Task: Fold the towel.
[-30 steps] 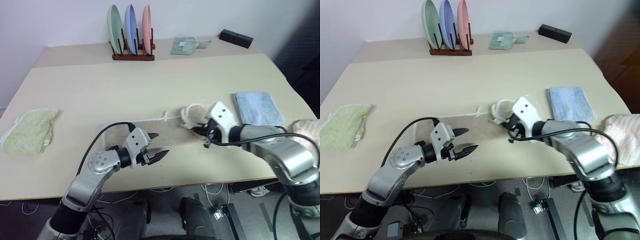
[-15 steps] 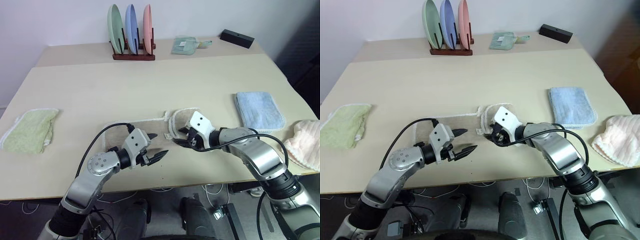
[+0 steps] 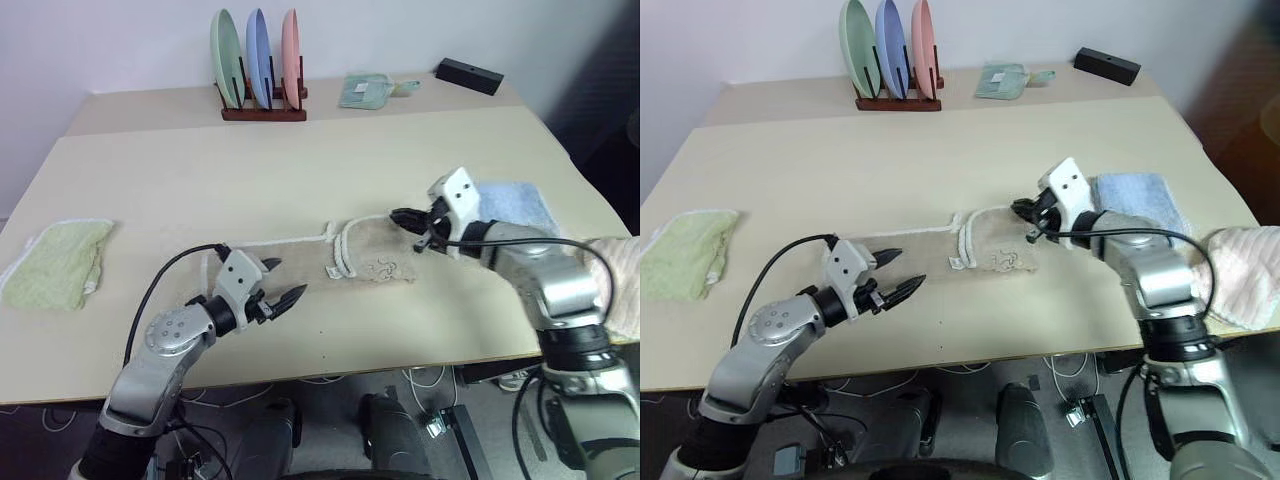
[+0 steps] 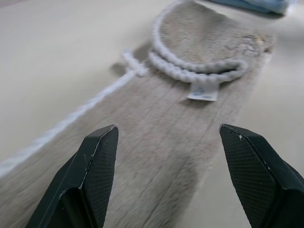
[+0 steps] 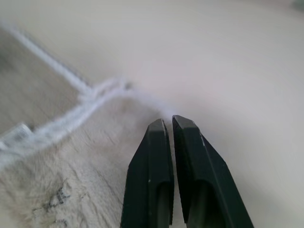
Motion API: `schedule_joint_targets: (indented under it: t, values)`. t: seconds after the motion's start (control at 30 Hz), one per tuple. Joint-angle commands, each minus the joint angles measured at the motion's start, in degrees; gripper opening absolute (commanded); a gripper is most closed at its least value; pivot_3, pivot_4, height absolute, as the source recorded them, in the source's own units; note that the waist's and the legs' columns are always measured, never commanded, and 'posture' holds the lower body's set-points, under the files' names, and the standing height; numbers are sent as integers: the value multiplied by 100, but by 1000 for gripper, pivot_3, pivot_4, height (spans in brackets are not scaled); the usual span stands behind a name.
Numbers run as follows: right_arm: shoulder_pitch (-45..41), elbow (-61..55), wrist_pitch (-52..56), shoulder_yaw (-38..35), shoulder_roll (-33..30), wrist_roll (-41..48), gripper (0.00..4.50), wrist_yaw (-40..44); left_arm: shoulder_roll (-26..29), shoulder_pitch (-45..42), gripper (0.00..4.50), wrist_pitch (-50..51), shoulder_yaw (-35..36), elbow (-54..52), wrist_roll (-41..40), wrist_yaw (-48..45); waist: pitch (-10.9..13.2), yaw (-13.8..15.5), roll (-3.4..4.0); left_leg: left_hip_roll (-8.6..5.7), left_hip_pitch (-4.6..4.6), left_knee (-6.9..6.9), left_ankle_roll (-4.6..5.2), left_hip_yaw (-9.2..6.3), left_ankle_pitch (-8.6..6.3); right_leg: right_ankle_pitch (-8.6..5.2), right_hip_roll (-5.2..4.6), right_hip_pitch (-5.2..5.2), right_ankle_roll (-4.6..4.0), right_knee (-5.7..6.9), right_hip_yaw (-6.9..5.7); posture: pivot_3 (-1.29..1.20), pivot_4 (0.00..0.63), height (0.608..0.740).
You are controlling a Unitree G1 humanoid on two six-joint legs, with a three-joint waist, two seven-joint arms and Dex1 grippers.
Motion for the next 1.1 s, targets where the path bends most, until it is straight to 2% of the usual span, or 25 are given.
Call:
schedule_joint_targets:
  t: [0.03, 0.23, 0.37, 0.43, 0.47, 0.53, 0.57, 0.7, 0.73, 0.83, 0.97, 1.1]
  values:
    - [65, 234, -676, 395, 173, -345, 71, 290, 10, 211, 3478, 2, 190, -343, -82, 95, 0, 6, 0, 0, -1, 0, 0, -2, 0, 0, 0, 0, 0, -1, 1, 0, 150, 737]
    - [290, 361, -1111, 878, 291, -807, 71, 540, -72, 574, 3478, 75, 320, -602, -163, 245, -3, 15, -3, 2, 1, 7, -1, -5, 0, 2, -1, 5, -2, -2, 5, 0, 150, 737]
    - [303, 195, -1203, 636, 269, -770, 71, 541, -234, 1018, 3478, 183, 628, -878, -363, 489, -5, 0, -1, 2, 4, 4, -1, -5, 0, 2, 1, 5, -2, -2, 5, 0, 150, 737]
    - [195, -2, -1079, 331, 218, -560, 566, 554, -447, 1313, 3478, 387, 915, -1065, -733, 658, -4, 3, 0, 4, 4, 2, -1, -5, -1, 2, 1, 4, -2, -4, 5, 0, 150, 737]
    - [151, -147, -1015, 207, 148, -427, 881, 657, -577, 1455, 3717, 551, 1066, -1143, -963, 770, -4, 9, 0, 6, 3, 2, -1, -5, -1, 2, 1, 4, -2, -4, 6, 0, 150, 737]
    - [53, -480, -878, -6, -33, -188, 1857, 889, -835, 1752, 4342, 884, 1366, -1265, -1425, 1011, -2, 21, 0, 7, 2, 3, -1, -6, -1, 2, 0, 4, -2, -5, 7, 0, 150, 737]
    - [9, -623, -830, -78, -120, -108, 2312, 986, -938, 1881, 4500, 1014, 1480, -1336, -1629, 1112, -2, 26, 0, 7, 0, 4, -1, -7, -1, 1, 0, 4, -3, -6, 6, 0, 150, 737]
    - [-161, -1066, -668, -252, -388, 125, 4230, 1293, -1600, 2035, 4500, 1723, 2047, -1447, -2644, 2096, -2, 39, -4, 6, -2, 7, 0, -7, -2, 0, -2, 8, -5, -8, 5, 0, 150, 737]
    - [-179, -1129, -682, -244, -427, 135, 4399, 1358, -1730, 2001, 4500, 1920, 2159, -1424, -2882, 2363, -3, 39, -4, 6, -1, 8, 0, -10, -2, -1, -2, 10, -4, -8, 3, 0, 150, 737]
    - [-151, -1280, -753, -190, -440, 142, 4399, 1473, -2054, 1821, 4500, 2261, 2384, -1325, -3566, 3063, -3, 43, -4, 6, 0, 8, 0, -12, -2, 0, -2, 12, -4, -7, 0, 0, 150, 737]
    - [-48, -1367, -795, -128, -337, 108, 4399, 1433, -2696, 1352, 4500, 2261, 2773, -949, -4678, 4438, -5, 108, -4, 5, 2, 12, 0, -11, -2, 1, -3, 13, -4, -6, 2, 0, 150, 737]
    - [47, -1355, -880, -94, -336, 28, 4399, 1419, -2885, 1205, 4500, 2137, 2742, -897, -5391, 5177, -5, 154, -4, 5, 3, 14, -1, -5, -1, 2, -3, 15, -7, -7, 3, 0, 150, 737]
